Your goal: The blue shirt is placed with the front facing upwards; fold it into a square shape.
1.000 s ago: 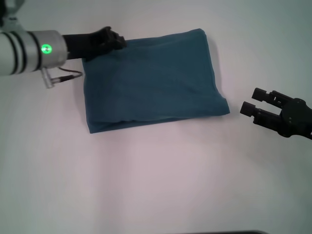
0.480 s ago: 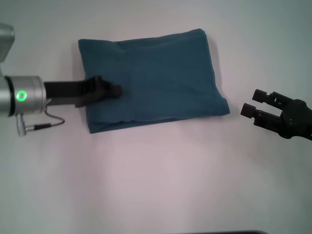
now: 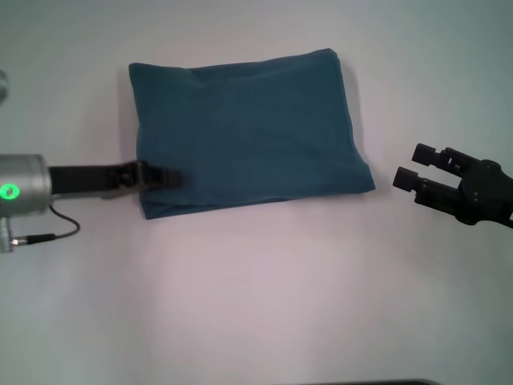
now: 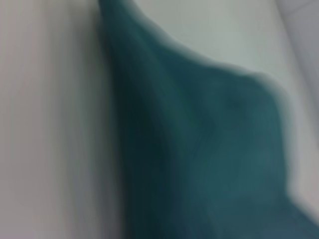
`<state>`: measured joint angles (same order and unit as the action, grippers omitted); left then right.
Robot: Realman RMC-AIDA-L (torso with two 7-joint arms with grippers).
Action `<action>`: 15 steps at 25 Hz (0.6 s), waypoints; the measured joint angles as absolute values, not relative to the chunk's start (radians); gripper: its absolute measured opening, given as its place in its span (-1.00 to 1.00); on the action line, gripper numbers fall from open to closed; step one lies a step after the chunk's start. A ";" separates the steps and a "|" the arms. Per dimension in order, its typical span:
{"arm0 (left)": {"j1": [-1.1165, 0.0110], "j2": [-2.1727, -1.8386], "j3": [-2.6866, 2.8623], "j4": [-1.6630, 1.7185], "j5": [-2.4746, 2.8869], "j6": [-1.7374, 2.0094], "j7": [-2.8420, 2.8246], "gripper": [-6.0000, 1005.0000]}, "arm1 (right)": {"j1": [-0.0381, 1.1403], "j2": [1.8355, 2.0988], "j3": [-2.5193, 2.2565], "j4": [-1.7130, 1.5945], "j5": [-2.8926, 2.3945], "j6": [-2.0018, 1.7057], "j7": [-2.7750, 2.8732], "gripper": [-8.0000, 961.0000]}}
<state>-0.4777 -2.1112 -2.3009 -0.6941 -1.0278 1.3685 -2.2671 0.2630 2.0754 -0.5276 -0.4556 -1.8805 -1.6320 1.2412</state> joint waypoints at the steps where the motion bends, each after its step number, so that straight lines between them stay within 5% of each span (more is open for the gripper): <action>1: -0.461 -2.116 -2.342 -0.723 -1.063 1.436 -2.218 -0.65 | 0.263 2.075 -0.527 -0.458 -1.881 -1.638 1.241 0.72; 5: -0.429 -2.114 -2.463 -0.771 -1.157 1.656 -2.046 -0.65 | 0.263 2.067 -0.521 -0.467 -1.881 -1.676 1.240 0.73; 10: -0.405 -2.055 -2.559 -0.664 -1.188 1.952 -1.684 -0.64 | 0.277 2.082 -0.535 -0.551 -1.897 -1.691 1.230 0.73; 15: -0.347 -2.101 -2.545 -0.638 -1.148 1.923 -1.475 -0.59 | 0.308 2.090 -0.636 -0.577 -1.966 -1.698 1.214 0.73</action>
<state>-0.3468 -2.1012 -2.5449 -0.6377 -1.1479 1.9231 -1.4746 0.3076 2.0905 -0.6359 -0.5775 -1.9657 -1.6983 1.2141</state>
